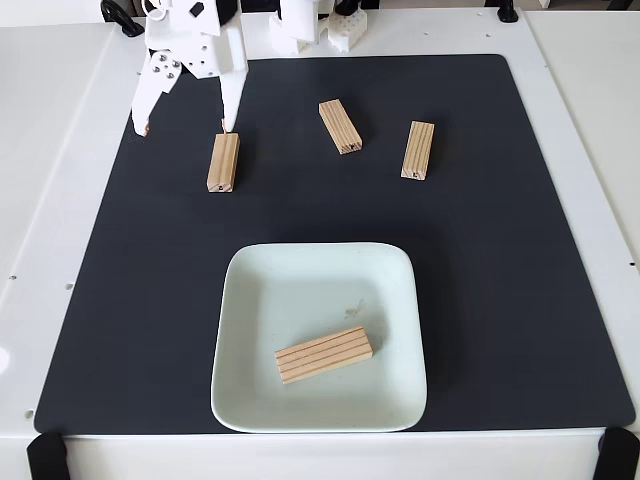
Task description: Pick up the wooden block and place them on the plate.
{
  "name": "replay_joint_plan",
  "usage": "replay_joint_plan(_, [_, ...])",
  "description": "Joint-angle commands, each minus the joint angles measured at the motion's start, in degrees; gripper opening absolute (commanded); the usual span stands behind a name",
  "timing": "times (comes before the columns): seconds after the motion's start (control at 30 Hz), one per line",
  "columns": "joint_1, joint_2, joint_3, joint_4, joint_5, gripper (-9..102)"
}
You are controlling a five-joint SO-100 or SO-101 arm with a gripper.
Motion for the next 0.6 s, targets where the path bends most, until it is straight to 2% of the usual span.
replay_joint_plan(0.0, [-1.49, -0.7, -2.2, -2.11, 0.79, 42])
replay_joint_plan(0.17, [-2.02, -3.16, -2.11, -4.66, 3.08, 42])
replay_joint_plan(0.57, [-4.75, -5.1, -1.67, -4.66, 6.33, 42])
